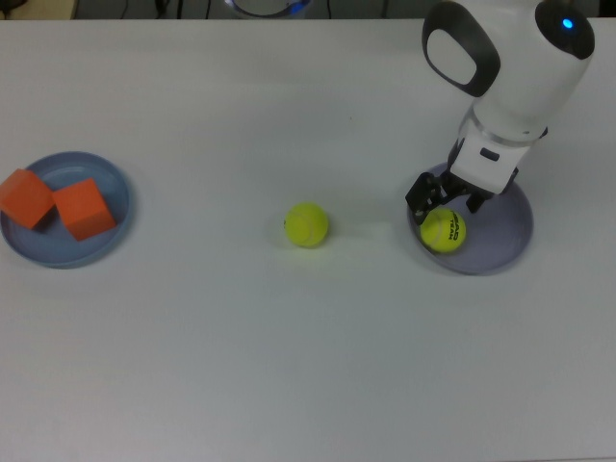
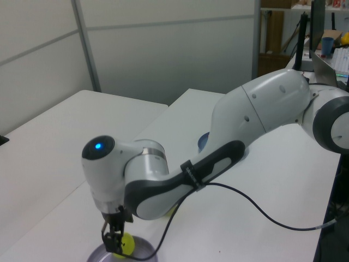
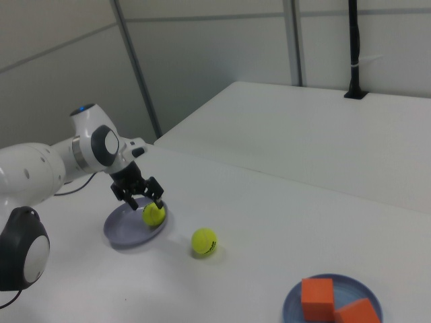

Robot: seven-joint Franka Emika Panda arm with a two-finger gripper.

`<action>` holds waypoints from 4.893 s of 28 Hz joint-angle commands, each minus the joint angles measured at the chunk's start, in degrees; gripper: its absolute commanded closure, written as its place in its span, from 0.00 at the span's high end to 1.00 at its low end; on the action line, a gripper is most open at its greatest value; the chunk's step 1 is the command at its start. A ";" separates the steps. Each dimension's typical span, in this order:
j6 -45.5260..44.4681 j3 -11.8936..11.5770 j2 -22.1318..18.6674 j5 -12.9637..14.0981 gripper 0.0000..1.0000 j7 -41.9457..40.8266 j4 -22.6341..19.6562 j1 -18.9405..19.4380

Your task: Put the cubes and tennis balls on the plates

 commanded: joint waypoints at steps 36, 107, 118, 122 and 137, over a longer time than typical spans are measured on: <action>-15.65 -10.51 -1.51 -7.97 1.00 -2.00 -5.60 -7.13; -26.10 4.25 -15.45 6.06 1.00 -7.77 0.29 -3.86; -37.72 3.89 -30.68 18.66 1.00 -13.95 0.20 -19.60; -42.72 3.63 -31.48 19.89 1.00 -13.95 0.37 -23.29; -43.53 0.91 -35.61 20.60 1.00 -12.90 3.71 -28.05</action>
